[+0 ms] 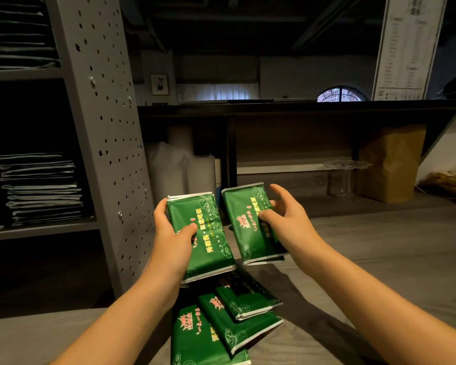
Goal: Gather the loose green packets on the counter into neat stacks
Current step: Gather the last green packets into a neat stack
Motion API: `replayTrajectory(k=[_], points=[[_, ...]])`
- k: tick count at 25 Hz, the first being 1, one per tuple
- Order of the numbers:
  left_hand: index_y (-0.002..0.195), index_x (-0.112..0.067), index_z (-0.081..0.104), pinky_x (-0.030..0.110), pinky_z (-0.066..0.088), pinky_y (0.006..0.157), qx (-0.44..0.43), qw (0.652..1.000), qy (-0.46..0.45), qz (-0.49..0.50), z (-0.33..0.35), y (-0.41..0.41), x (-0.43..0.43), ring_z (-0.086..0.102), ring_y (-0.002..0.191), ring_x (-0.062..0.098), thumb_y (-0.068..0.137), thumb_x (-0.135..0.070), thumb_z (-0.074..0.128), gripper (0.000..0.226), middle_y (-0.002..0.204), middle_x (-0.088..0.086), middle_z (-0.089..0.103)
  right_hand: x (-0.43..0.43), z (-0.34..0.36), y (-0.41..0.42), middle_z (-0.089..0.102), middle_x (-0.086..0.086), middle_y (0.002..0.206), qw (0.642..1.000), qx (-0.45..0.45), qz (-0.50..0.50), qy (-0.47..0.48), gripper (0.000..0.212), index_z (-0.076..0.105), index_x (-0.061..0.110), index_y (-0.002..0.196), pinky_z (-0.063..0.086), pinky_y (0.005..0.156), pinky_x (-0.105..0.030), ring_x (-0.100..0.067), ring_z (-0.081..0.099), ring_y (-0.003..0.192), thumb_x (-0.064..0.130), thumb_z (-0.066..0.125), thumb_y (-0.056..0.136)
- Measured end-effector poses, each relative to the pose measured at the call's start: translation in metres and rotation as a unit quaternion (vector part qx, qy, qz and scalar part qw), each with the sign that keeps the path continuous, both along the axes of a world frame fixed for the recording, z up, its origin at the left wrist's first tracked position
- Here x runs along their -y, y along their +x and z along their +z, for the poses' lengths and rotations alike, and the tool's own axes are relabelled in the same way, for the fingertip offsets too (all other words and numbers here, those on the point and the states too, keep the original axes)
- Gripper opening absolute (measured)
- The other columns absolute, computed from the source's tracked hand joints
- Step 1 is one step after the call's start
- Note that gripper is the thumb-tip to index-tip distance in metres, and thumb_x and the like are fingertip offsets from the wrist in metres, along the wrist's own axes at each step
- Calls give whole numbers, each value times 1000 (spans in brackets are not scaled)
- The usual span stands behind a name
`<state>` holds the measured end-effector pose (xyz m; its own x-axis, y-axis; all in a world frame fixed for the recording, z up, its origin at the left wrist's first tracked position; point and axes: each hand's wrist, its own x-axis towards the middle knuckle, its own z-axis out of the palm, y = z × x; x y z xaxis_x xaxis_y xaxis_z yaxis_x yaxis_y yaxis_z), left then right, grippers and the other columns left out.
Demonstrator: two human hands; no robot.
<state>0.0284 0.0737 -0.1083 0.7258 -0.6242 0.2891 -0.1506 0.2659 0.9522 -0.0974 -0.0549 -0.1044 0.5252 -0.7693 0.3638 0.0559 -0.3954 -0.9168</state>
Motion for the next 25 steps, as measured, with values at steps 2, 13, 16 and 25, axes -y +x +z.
replayTrajectory(k=[2,13,16,25], points=[[141,-32,25,32,52,64,6,1000,-6,-9,0,-4,1,60,86,18,97,-1,40,56,104,-3,57,-13,-4,6,61,13,102,998,46,44,-1,45,45,24,131,50,64,-11,7,63,79,0,48,93],[144,-24,16,2,45,64,115,992,-42,-29,-11,-18,8,57,87,-11,93,2,48,66,121,-8,49,-35,-17,29,47,0,127,996,68,50,-32,40,49,17,133,44,97,-20,-4,53,110,7,48,94],[144,-32,14,5,45,53,81,996,-38,-21,-6,-12,4,58,83,-3,95,-3,47,66,112,-13,49,10,-19,21,48,-5,137,994,-54,-3,-95,40,43,15,138,36,102,-26,-13,45,123,10,39,98],[143,-36,14,20,45,60,47,999,-20,9,-6,1,2,58,90,9,95,-7,48,66,111,-9,51,56,-38,13,33,-6,149,806,-519,-79,-272,51,31,28,146,10,114,-47,-29,23,139,47,24,100]])
